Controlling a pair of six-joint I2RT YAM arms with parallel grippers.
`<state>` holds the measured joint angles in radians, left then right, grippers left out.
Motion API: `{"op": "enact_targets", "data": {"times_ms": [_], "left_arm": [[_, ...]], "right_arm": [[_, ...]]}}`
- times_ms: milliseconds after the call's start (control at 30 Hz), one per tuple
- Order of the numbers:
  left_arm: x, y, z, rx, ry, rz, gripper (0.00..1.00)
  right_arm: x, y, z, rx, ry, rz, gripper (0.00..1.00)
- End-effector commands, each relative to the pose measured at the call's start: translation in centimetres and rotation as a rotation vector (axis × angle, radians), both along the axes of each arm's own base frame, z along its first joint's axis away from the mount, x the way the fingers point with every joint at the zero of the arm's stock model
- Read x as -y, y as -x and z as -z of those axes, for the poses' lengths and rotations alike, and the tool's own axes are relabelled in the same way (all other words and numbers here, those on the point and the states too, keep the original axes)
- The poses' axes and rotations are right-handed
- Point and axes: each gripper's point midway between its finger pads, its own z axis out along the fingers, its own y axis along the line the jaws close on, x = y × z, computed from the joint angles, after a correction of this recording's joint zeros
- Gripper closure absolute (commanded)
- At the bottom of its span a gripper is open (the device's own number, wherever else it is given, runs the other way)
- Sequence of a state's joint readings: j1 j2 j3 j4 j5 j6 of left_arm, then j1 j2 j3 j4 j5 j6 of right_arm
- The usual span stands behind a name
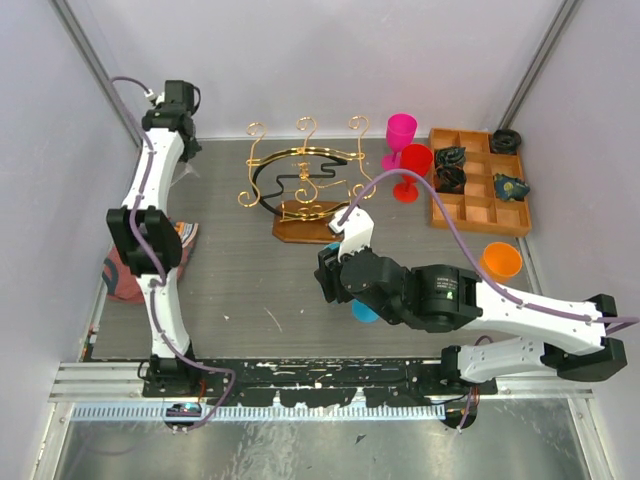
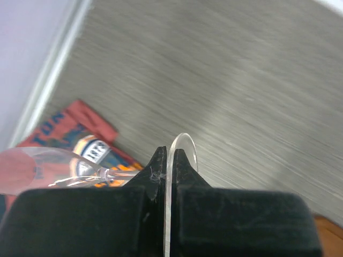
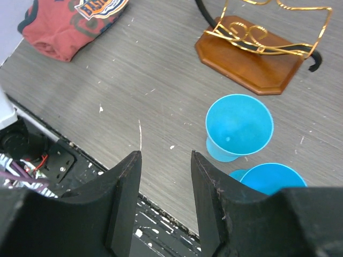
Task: Take the wine glass off the wine glass rack
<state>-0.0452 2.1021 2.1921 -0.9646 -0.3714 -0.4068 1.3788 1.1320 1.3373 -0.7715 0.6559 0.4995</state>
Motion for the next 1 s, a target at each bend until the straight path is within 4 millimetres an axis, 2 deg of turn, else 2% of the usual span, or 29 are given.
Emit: {"op": "enact_targets", "data": {"times_ms": [0, 133, 233, 400, 567, 667, 833, 900, 967], "left_arm": [[-6.1, 1.6, 0.6, -0.158, -0.346, -0.137, 1.00], [-7.5, 0.6, 2.2, -0.217, -0.459, -0.156, 1.00], [-8.0, -0.2, 2.0, -0.220, -0.546, -0.170, 1.00], [-7.5, -1.4, 1.9, -0.239, -0.700, -0.161, 1.00], [-6.9, -1.8, 2.1, -0.254, -0.749, -0.133, 1.00], [-6.5, -1.4, 0.9, -0.237, -0.762, -0.129, 1.00], [-3.7, -0.5, -1.8, -0.187, -0.808, -0.065, 1.00], [-2.8, 0.2, -2.8, -0.179, -0.868, -0.038, 1.00], [-2.7, 0.8, -3.7, -0.173, -0.909, -0.036, 1.00]], "right_arm": [[-1.3, 1.0, -0.6, -0.025, -0.100, -0.066, 0.52], [-1.0, 0.9, -0.2, -0.005, -0.071, -0.076, 0.52], [-1.1, 0.7, -0.8, 0.018, -0.062, -0.088, 0.52], [-1.7, 0.5, -1.7, 0.050, -0.062, -0.123, 0.52], [-2.2, 0.6, -1.4, 0.047, -0.056, -0.151, 0.52], [-2.3, 0.4, -0.9, 0.031, -0.053, -0.157, 0.52], [-3.2, -1.1, -0.9, -0.087, -0.116, -0.199, 0.53], [-3.5, -2.0, -1.3, -0.127, -0.139, -0.215, 0.53], [-3.7, -2.4, -1.8, -0.133, -0.139, -0.220, 0.53]]}}
